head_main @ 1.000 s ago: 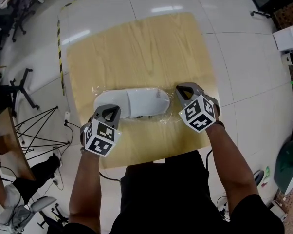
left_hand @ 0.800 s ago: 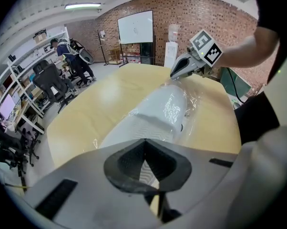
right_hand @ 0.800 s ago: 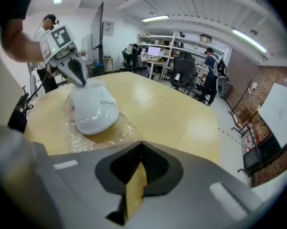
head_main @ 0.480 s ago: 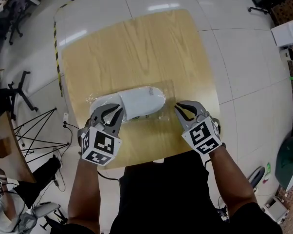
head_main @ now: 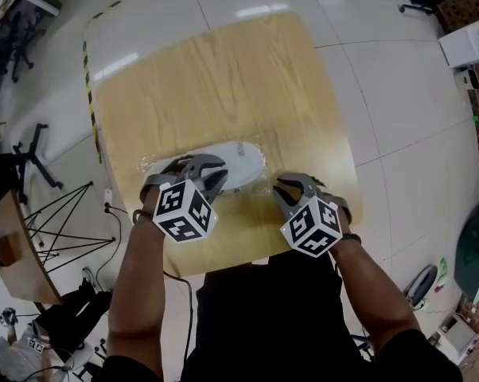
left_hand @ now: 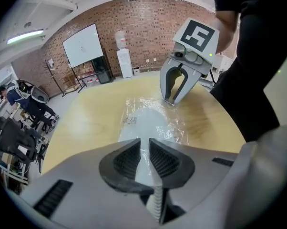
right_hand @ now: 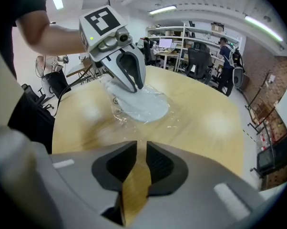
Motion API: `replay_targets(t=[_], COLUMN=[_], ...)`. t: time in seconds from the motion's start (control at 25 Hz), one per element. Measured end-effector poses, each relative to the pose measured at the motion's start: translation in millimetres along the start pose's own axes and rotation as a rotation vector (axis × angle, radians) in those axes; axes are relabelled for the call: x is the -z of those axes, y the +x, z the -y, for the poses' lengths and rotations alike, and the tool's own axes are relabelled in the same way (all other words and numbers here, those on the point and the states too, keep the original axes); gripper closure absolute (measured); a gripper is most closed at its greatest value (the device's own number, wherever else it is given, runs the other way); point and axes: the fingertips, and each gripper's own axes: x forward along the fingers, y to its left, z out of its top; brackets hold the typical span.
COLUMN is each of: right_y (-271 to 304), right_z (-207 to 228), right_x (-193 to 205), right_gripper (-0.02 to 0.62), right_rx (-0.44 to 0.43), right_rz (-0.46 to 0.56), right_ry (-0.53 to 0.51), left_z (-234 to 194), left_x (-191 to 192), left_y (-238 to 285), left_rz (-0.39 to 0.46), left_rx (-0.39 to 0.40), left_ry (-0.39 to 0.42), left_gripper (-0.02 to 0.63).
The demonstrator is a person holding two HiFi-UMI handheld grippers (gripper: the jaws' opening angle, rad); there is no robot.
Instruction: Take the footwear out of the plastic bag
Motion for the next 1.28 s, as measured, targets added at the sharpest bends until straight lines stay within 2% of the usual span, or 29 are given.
replay_targets(t=[0.16,0.4,0.52,0.68,0.8,0.96,1.12,1.28], right_y=[-6.3,-12.2,-14.2,-26.8,-33.8,-26.6,-15.4,-5.1], right_z=[-0.8,-0.5,-2.1,4.1,18.7,38.9,51.0,55.9], right_x=[14.0,24.9,26.2,12.6,-5.1,-18.0,-20.2,-26.3], right_gripper=[0.541,0.546,0.594,0.592,0.592,0.592,0.581,0.547], right_rx=[-0.011,-0.02,-0.032,-0.032,-0.035,-0.089,-0.145,-0.168], right_rz=[0.001,0.002,-0.011,0.046,0.133,0.229,0.263,0.263], right_ry=[0.022,0.045,0.039,0.067,0.156,0.375,0.577,0.649], left_z=[0.0,1.3,1.8,2.1,0.4,-1.6,-2.6,-4.5], left_x=[0.9,1.1,0.5,-0.9,-1.9,-4.2,-8.3,-11.1], left_y=[0.8,0.7,0.3,-0.4,-1.6,-5.2,-12.7,-18.9], left_rz=[0.016,0.03,0.036,0.035,0.037,0.045,0.057,0.066], left_rx=[-0.006,-0.006,-0.004,-0.009,-0.016,-0.026,-0.046,-0.066], left_ry=[-0.033,-0.036,-0.033,-0.024,-0.019,-0.013,-0.002,0.008], left_gripper=[0.543,0.551,0.563,0.573,0.586,0.592,0.595,0.595])
